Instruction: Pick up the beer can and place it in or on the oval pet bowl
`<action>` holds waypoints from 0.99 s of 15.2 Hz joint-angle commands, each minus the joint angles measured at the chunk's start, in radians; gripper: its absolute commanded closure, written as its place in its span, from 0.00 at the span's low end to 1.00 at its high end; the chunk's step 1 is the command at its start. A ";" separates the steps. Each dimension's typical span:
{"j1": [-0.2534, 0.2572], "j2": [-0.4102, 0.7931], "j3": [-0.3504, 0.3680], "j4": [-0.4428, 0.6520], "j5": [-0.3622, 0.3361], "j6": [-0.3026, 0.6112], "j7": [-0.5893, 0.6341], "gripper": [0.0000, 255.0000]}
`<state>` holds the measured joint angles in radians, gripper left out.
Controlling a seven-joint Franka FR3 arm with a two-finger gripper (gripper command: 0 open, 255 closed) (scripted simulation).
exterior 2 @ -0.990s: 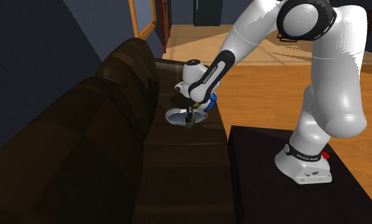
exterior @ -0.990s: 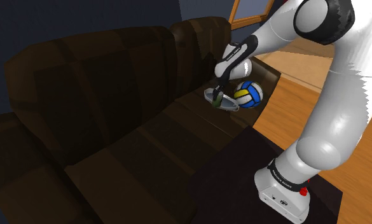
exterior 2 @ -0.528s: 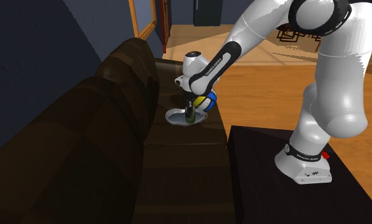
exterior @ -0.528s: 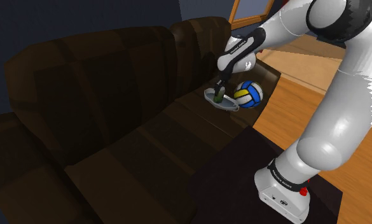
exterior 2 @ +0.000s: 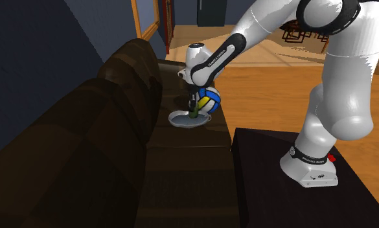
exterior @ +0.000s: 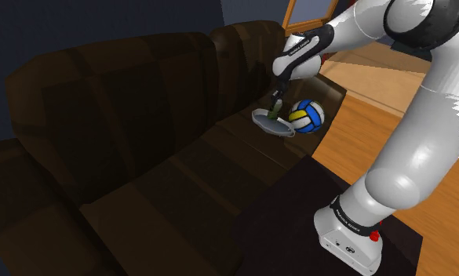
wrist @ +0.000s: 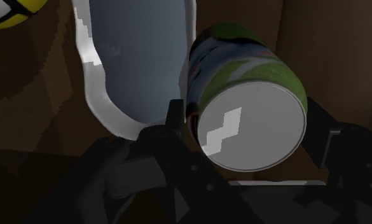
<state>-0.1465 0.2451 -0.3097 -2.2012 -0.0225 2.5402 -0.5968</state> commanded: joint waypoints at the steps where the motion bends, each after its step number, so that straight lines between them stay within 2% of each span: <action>1: -0.030 0.028 -0.003 0.053 0.022 -0.023 -0.050 1.00; 9: -0.172 0.184 -0.005 0.341 0.110 -0.153 -0.234 1.00; 15: -0.182 0.234 0.008 0.328 0.128 -0.091 -0.243 1.00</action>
<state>-0.3270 0.4688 -0.3047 -1.8729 0.1021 2.4373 -0.8389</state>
